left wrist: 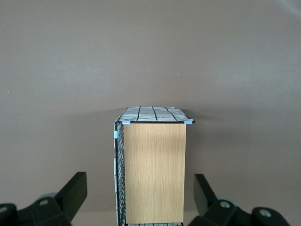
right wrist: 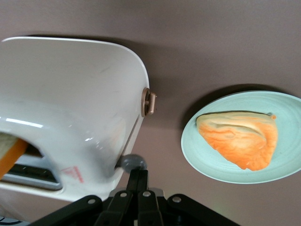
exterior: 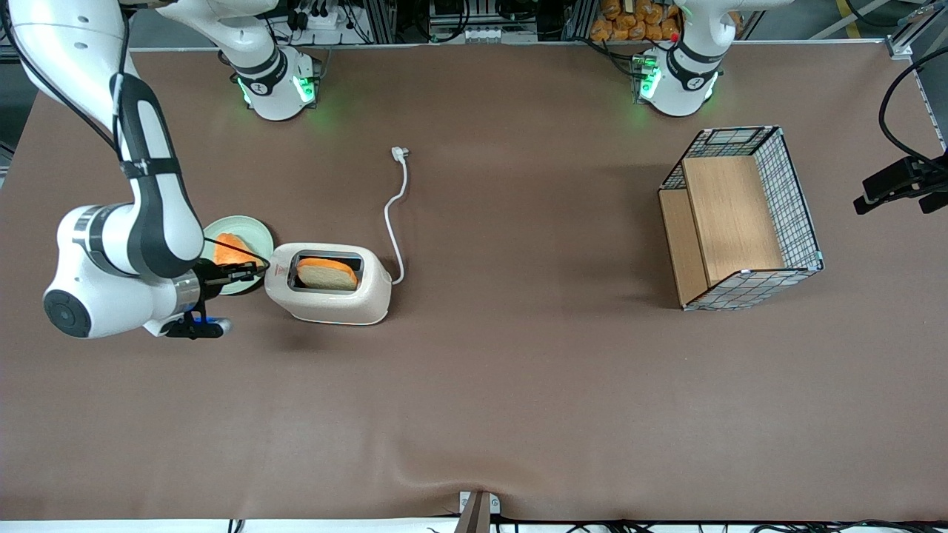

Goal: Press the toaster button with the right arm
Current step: 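Press the toaster's grey lever down with the right gripper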

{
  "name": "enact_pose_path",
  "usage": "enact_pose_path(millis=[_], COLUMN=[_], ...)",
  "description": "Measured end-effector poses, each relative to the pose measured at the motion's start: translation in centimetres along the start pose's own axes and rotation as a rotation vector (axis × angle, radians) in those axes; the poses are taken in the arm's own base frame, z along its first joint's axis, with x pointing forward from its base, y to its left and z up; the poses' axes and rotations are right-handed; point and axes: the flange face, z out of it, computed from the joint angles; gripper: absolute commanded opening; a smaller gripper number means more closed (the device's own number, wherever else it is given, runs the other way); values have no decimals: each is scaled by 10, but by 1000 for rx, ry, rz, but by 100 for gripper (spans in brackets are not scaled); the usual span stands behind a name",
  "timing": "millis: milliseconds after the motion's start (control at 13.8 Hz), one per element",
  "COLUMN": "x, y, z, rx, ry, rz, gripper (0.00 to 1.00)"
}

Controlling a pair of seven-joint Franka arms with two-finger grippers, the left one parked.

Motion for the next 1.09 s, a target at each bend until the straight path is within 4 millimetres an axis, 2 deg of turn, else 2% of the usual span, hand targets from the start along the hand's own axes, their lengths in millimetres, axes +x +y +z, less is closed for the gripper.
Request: enact_pose_path(millis=[509, 1091], x=[20, 33], y=[13, 28], z=[31, 48], rx=[58, 100], ry=[-35, -37], rz=[22, 25], gripper=[0, 0])
